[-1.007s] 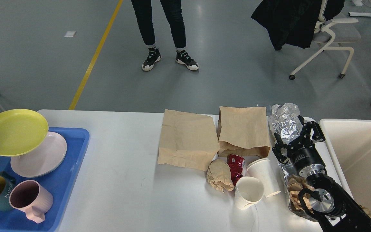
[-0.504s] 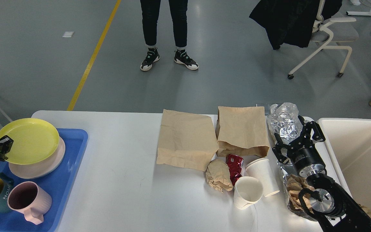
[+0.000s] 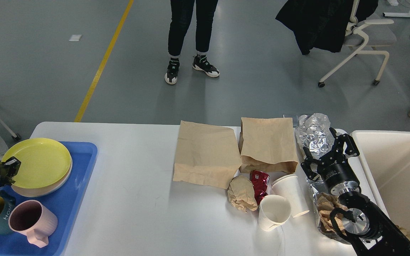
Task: Tidy desktop
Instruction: 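Lift the yellow plate and lay it on the white plate, then release the plate and lower the left gripper over the tray, then raise the right gripper up from the foil packets beside the bin, then swing the right gripper up and over toward the brown paper bags, then lower the right gripper onto the farther brown paper bag and grasp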
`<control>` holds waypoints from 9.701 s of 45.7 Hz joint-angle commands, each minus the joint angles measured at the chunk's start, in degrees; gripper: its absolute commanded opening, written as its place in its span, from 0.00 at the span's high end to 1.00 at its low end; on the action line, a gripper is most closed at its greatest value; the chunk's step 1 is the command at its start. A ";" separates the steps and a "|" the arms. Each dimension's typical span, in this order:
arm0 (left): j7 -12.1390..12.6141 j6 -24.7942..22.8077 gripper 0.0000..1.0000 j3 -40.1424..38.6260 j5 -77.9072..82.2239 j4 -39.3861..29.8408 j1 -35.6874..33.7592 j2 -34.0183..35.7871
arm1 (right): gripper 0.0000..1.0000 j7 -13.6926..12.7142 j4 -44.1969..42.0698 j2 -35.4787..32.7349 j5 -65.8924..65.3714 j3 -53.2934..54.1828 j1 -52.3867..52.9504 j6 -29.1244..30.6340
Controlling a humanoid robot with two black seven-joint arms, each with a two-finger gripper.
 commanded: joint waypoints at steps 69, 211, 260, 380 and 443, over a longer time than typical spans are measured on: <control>-22.69 11.42 0.04 -109.75 6.14 -45.17 35.48 -8.06 | 0.00 -0.08 0.03 0.00 0.00 0.00 0.00 -0.05; -26.21 -9.40 0.04 -125.86 19.95 -26.19 40.24 -22.83 | 0.00 0.01 -0.06 0.00 0.00 0.26 0.00 -0.05; -26.21 -9.40 0.04 -125.86 19.86 -26.11 40.15 -22.74 | 0.00 -1.05 0.73 -5.45 0.44 1.58 0.44 0.56; -25.94 -9.49 0.04 -125.94 19.86 -26.19 40.24 -22.83 | 0.00 -22.40 36.43 -13.62 26.02 -150.65 130.62 27.12; -26.03 -9.49 0.04 -125.77 19.86 -26.11 40.24 -22.83 | 0.00 -19.59 -37.41 8.53 13.01 -134.12 49.48 -5.06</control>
